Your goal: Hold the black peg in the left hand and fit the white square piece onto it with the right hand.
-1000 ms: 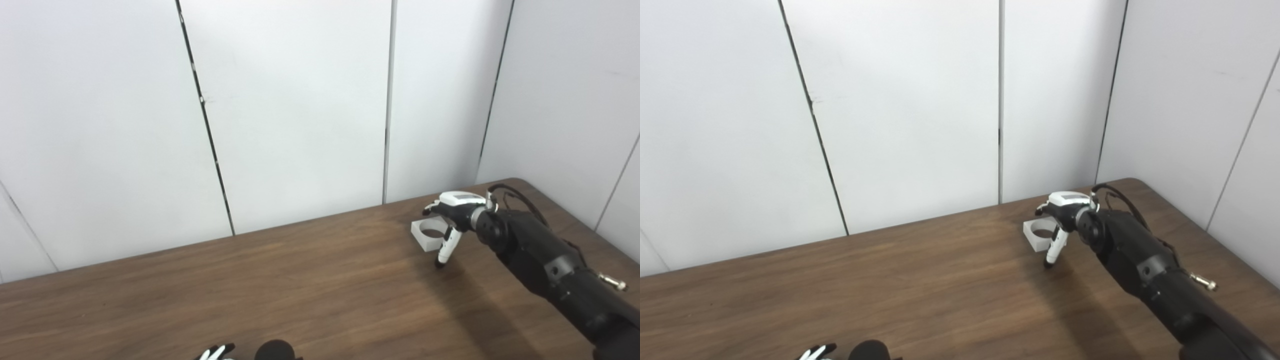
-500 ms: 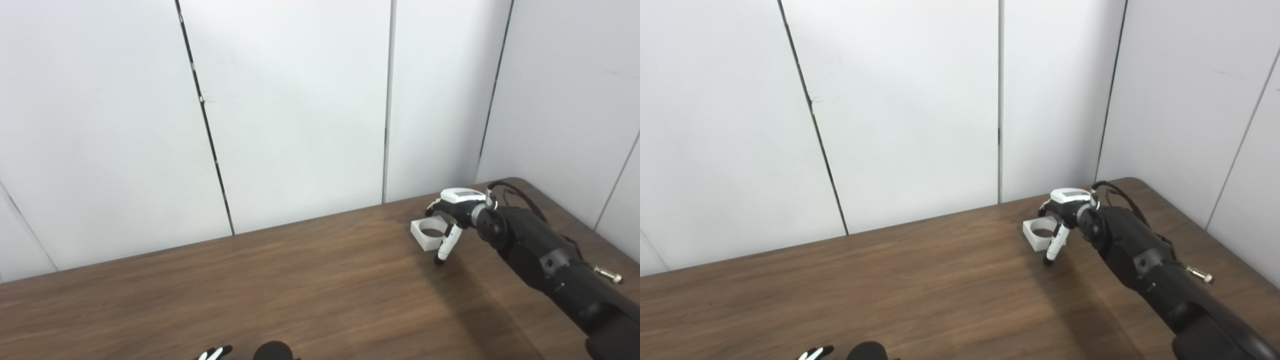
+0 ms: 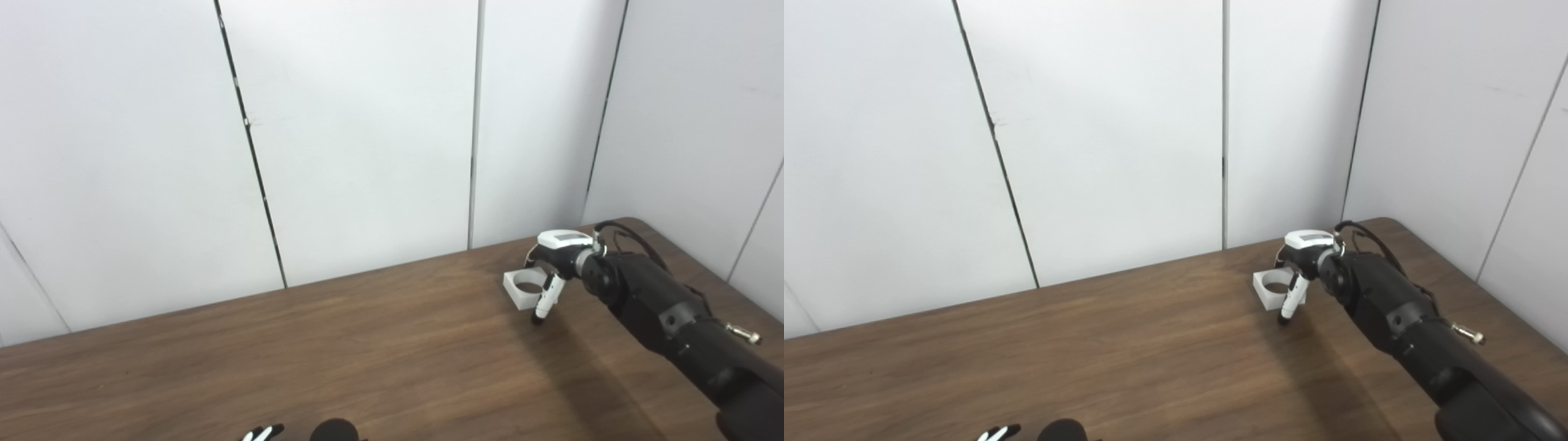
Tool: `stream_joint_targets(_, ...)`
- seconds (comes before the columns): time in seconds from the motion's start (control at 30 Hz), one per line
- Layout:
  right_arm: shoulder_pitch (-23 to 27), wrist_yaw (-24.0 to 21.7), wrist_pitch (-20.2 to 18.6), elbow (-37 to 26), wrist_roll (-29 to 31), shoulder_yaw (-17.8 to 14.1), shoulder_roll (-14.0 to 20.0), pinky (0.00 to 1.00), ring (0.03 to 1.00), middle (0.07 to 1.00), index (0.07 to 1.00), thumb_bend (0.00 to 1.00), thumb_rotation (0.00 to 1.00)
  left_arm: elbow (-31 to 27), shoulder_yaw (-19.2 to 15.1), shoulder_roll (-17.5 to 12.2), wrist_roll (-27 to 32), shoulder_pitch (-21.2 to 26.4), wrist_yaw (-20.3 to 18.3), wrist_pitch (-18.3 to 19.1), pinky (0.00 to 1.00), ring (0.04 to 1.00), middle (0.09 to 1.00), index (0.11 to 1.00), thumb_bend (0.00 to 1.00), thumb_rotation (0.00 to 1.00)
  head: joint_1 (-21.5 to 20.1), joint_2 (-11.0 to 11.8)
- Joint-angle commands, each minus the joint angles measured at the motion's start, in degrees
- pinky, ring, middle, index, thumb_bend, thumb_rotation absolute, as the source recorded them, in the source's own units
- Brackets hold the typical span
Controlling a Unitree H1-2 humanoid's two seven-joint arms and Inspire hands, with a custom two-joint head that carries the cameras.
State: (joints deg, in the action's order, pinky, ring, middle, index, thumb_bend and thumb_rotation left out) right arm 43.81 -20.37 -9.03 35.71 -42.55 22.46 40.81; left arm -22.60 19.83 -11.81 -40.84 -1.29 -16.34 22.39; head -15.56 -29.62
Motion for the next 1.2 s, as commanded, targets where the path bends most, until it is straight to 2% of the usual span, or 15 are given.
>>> stream_joint_targets(0.0, 2.17, 0.99, 1.32, -0.26, -0.51, 0.41, -0.17, 1.0, 1.0, 0.915, 0.648, 0.82, 0.26, 0.95, 0.62, -0.98, -1.55, -2.36, -2.21, 2.81, 1.0, 1.0, 0.95, 0.491, 0.5, 0.06, 0.1, -0.07)
stream_joint_targets(0.07, 2.07, 1.25, 1.79, -0.4, -0.71, 0.6, -0.13, 1.0, 1.0, 0.909, 0.629, 0.81, 0.25, 0.89, 0.64, -0.87, -1.66, -2.43, -2.19, 2.89, 1.0, 1.0, 0.949, 0.491, 0.5, 0.06, 0.12, -0.05)
stream_joint_targets(0.1, 2.07, 1.71, 2.55, -0.19, -0.76, 0.72, -0.08, 1.0, 0.996, 0.901, 0.548, 0.64, 0.19, 0.84, 0.62, -0.76, -1.64, -2.5, -2.21, 2.97, 1.0, 1.0, 0.949, 0.491, 0.5, 0.06, 0.13, -0.11)
stream_joint_targets(0.13, 2.07, 2.04, 3.09, -0.03, -0.76, 0.8, -0.04, 1.0, 0.99, 0.894, 0.52, 0.58, 0.17, 0.78, 0.6, -0.68, -1.64, -2.55, -2.24, 3.03, 1.0, 1.0, 0.948, 0.491, 0.5, 0.06, 0.18, -0.14)
stream_joint_targets(0.2, 1.98, 3.62, 4.8, 0.59, -0.3, 0.51, -0.11, 1.0, 0.971, 0.868, 0.496, 0.54, 0.15, 0.72, 0.69, -0.64, -1.82, -2.59, -2.23, 2.96, 1.0, 1.0, 0.947, 0.491, 0.5, 0.06, 0.26, -0.21)
stream_joint_targets(0.33, 1.76, 5.47, 6.76, 1.08, -0.27, 0.33, -0.1, 1.0, 0.933, 0.817, 0.485, 0.53, 0.14, 0.8, 0.85, -0.52, -2.08, -2.62, -2.06, 2.79, 1.0, 1.0, 0.949, 0.491, 0.5, 0.06, 0.43, -0.2)
stream_joint_targets(0.63, 1.62, 7.71, 9.04, 2.5, -1.07, 1.04, -0.24, 1.0, 0.915, 0.795, 0.483, 0.53, 0.14, 0.83, 0.77, -0.01, -2.2, -2.53, -2.0, 3.14, 1.0, 1.0, 0.952, 0.49, 0.5, 0.06, 0.83, -0.28)
stream_joint_targets(0.83, 0.84, 6.3, 9.13, 0.03, -0.3, 0.57, 0.28, 1.0, 0.918, 0.799, 0.483, 0.53, 0.14, 0.83, 0.78, 0.21, -2.32, -2.63, -2.14, 3.36, 1.0, 1.0, 0.952, 0.491, 0.5, 0.06, 1.66, -0.99)
stream_joint_targets(1.03, -1.92, -3.86, 4.7, -18.11, 0.4, -0.39, 2.28, 1.0, 0.943, 0.819, 0.483, 0.53, 0.14, 0.7, 0.78, 0.1, -2.56, -2.47, -2.48, 3.45, 1.0, 1.0, 0.95, 0.492, 0.5, 0.06, 2.84, -3.26)
stream_joint_targets(1.17, -3.95, -11.42, 2.27, -31.99, 3.55, -2.92, 2.7, 1.0, 0.933, 0.812, 0.482, 0.53, 0.14, -0.18, 0.73, 0.42, -2.81, -2.12, -3.06, 3.99, 1.0, 1.0, 0.951, 0.492, 0.5, 0.06, 5.09, -6.51)
